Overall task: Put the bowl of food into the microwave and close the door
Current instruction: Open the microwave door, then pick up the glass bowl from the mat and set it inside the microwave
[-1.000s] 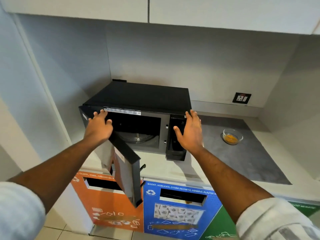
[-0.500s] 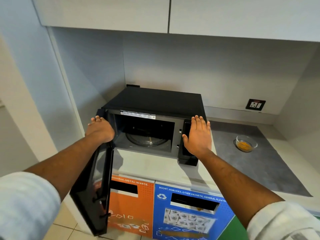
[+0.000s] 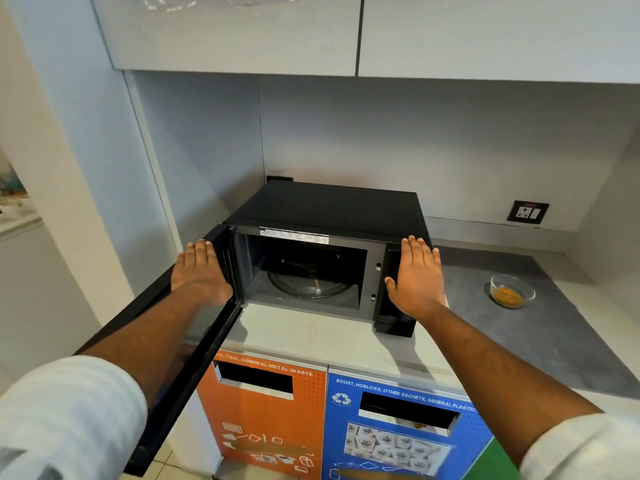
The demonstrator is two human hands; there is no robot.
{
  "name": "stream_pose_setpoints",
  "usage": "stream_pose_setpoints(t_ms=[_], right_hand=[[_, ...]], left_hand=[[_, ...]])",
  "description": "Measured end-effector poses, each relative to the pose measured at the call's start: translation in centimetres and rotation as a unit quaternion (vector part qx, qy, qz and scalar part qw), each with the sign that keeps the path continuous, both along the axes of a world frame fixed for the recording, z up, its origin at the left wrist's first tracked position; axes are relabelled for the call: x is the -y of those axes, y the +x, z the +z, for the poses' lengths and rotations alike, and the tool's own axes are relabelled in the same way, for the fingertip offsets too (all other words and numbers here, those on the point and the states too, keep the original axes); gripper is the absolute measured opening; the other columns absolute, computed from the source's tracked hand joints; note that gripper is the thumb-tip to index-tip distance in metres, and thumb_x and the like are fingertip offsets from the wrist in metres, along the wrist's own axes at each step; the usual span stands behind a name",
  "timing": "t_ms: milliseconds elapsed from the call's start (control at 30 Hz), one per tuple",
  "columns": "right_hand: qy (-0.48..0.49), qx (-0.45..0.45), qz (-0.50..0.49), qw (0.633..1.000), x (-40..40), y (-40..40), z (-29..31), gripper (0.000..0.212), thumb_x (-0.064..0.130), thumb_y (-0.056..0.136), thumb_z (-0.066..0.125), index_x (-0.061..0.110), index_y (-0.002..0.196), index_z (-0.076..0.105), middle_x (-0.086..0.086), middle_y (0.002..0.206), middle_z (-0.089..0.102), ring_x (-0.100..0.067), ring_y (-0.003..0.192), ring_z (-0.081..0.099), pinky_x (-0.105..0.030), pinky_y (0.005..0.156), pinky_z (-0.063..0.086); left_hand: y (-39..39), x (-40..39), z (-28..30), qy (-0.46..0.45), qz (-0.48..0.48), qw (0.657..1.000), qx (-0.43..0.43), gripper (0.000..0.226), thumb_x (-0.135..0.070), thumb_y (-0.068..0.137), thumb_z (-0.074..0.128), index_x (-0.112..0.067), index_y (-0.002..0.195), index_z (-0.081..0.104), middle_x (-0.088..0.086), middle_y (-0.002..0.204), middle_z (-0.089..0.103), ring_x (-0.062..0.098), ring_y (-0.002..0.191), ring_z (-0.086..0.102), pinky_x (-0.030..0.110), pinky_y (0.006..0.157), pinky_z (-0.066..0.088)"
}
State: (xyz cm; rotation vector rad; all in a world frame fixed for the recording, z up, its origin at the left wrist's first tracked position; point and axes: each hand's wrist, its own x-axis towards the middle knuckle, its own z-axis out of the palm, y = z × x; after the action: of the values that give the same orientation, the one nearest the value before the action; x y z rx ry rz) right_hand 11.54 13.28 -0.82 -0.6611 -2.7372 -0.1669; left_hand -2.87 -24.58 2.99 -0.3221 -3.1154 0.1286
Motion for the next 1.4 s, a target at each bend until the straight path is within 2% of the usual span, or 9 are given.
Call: stream_pose_setpoints(t_ms=[433,567,667,833,967,1233,1400], right_hand=[[-0.010,0.002,-0.005,1.000,1.2,0.9,0.8,0.092,0.053,0.099,0.047,0.010,0.163,-0.002,-0.012,0.173,0.000,-0.033,0.160,-0.002,-0.050,0.129,0.005],[-0.033,-0.016,0.006,0.999,1.5,1.6,0.7,0.093,0.052,0.098,0.051,0.010,0.163,-0.001,-0.011,0.173,0.000,-0.032,0.160,-0.004,-0.049,0.129,0.007],[-0.061,-0.046,0.021,0.997,1.7,2.0,0.3,0.093,0.052,0.096,0.054,0.012,0.163,0.003,-0.010,0.173,0.003,-0.030,0.160,-0.002,-0.049,0.129,0.007],[-0.096,-0.107,0.052,0.988,0.8,4.5,-1.3,0.089,0.047,0.092,0.063,0.013,0.162,0.018,-0.007,0.172,0.014,-0.027,0.160,0.006,-0.048,0.129,0.011],[-0.117,-0.121,0.040,0.985,-1.9,7.1,-2.6,0.088,0.049,0.092,0.063,0.016,0.161,0.020,-0.006,0.172,0.015,-0.026,0.160,0.009,-0.047,0.129,0.013],[-0.157,-0.096,-0.034,0.982,-11.6,13.3,-5.4,0.085,0.051,0.092,0.062,0.012,0.159,0.026,-0.014,0.168,0.022,-0.034,0.156,0.020,-0.049,0.125,0.026],[-0.181,-0.087,-0.052,0.978,-17.7,16.6,-6.6,0.082,0.049,0.089,0.067,0.014,0.154,0.033,-0.014,0.157,0.038,-0.034,0.143,0.040,-0.048,0.116,0.039]], left_hand=[[-0.8,1.2,-0.8,-0.005,-0.018,0.999,-0.042,0.109,-0.055,0.083,0.051,-0.003,0.158,-0.009,0.016,0.169,-0.007,0.035,0.156,-0.006,0.047,0.127,0.004],[-1.0,0.6,-1.5,0.056,-0.035,0.994,-0.089,0.099,-0.050,0.086,0.053,-0.001,0.158,0.006,0.019,0.168,0.006,0.036,0.156,0.005,0.048,0.126,0.011],[-0.6,-1.4,-2.1,0.107,-0.067,0.986,-0.108,0.093,-0.047,0.089,0.055,0.000,0.157,0.012,0.019,0.168,0.009,0.036,0.156,0.005,0.048,0.126,0.010],[1.9,-7.8,-2.8,0.126,-0.157,0.972,-0.119,0.088,-0.049,0.092,0.055,-0.002,0.157,0.019,0.017,0.167,0.014,0.036,0.156,0.009,0.048,0.126,0.015],[5.4,-14.4,-2.8,0.152,-0.241,0.952,-0.112,0.083,-0.049,0.094,0.052,-0.004,0.156,0.023,0.014,0.167,0.018,0.033,0.156,0.010,0.047,0.126,0.015],[14.8,-29.0,-4.9,0.211,-0.371,0.900,-0.090,0.083,-0.051,0.096,0.050,-0.012,0.160,0.014,0.005,0.170,0.009,0.024,0.157,0.004,0.041,0.127,0.009],[18.1,-35.7,-6.5,0.187,-0.428,0.882,-0.059,0.080,-0.052,0.098,0.042,-0.017,0.161,0.007,0.002,0.171,0.006,0.021,0.158,0.004,0.040,0.127,0.010]])
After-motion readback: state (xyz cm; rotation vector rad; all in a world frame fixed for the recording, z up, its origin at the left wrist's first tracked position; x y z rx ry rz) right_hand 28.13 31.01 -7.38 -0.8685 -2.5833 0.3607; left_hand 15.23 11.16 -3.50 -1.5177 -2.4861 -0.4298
